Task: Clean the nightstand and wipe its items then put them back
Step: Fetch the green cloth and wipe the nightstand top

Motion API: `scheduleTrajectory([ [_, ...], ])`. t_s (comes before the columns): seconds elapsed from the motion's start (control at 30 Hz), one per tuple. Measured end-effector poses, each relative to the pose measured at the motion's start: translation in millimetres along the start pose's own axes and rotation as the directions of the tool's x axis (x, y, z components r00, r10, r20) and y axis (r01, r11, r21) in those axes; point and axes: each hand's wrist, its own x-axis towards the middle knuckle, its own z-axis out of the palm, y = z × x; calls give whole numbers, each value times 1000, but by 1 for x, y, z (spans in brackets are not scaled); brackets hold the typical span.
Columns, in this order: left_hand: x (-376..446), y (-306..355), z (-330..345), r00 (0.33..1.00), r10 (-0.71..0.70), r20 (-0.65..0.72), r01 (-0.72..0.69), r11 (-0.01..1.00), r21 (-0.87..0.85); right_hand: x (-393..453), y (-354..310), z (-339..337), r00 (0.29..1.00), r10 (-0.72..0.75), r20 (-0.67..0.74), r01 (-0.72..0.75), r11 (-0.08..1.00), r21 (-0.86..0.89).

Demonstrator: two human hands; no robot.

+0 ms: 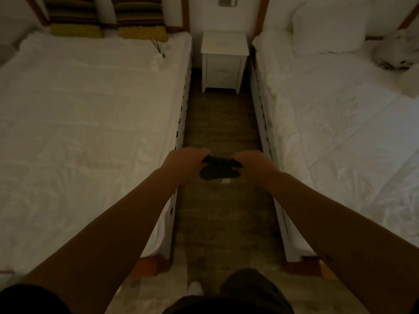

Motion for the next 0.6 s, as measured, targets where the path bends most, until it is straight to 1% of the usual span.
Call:
scheduleTrajectory([
  [0.07, 38, -15, -9, 1000, 20, -12, -20, 999, 38, 32, 17, -17, 999, 15, -31, -15, 1000, -13],
  [0.23, 153, -56, -20, 998, 58, -8, -58, 998, 6, 132, 81, -53, 998, -4, -68, 3, 1000, -14],
  [0.4, 280, -88, -24, 999, 31, 22, -30, 999, -42, 240, 153, -98, 999, -12, -52, 12, 1000, -5],
  [0.6, 412, -125, -57, 1000, -3, 7, 3, 998, -67, 354, 212, -177, 999, -30, -34, 31, 999, 11],
])
